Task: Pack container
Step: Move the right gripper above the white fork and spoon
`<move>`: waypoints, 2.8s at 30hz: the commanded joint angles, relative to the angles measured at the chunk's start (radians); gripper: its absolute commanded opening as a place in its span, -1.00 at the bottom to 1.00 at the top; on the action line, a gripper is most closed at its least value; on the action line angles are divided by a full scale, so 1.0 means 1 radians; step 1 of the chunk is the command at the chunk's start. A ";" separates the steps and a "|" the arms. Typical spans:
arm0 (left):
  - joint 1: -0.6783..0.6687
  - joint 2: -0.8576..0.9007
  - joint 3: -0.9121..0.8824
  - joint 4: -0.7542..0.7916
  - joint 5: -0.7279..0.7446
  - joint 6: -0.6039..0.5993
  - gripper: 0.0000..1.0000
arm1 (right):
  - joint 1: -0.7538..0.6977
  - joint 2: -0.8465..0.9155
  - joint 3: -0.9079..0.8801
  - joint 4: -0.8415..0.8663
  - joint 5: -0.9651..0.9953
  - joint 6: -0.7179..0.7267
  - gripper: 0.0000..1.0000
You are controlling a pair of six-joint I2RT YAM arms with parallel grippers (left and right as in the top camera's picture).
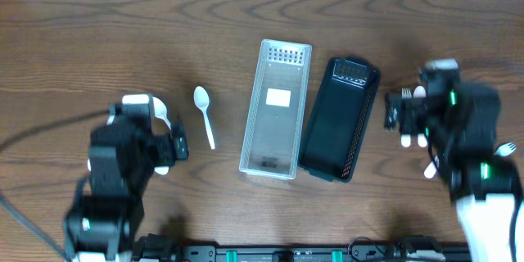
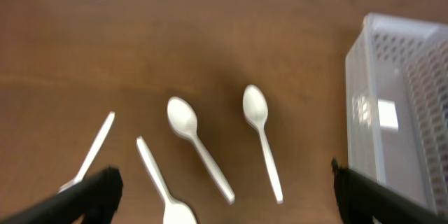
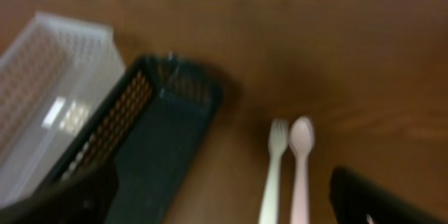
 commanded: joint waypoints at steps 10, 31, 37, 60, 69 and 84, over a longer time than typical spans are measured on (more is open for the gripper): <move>0.006 0.308 0.210 -0.181 -0.011 -0.012 0.96 | -0.038 0.424 0.203 -0.157 0.075 0.109 -0.40; 0.006 0.326 0.209 -0.182 -0.011 -0.013 0.96 | 0.032 0.787 0.203 -0.013 -0.250 0.062 -0.53; 0.006 0.326 0.209 -0.182 -0.011 -0.013 0.96 | 0.064 0.787 0.204 0.057 -0.285 0.063 -0.53; 0.006 0.326 0.209 -0.182 -0.011 -0.013 0.96 | -0.111 0.607 0.375 -0.179 0.023 0.126 0.98; 0.006 0.326 0.209 -0.182 -0.011 -0.013 0.96 | -0.179 0.724 0.365 -0.231 0.023 0.028 0.99; 0.006 0.326 0.209 -0.182 -0.011 -0.013 0.96 | -0.167 0.922 0.365 -0.188 0.021 -0.002 0.98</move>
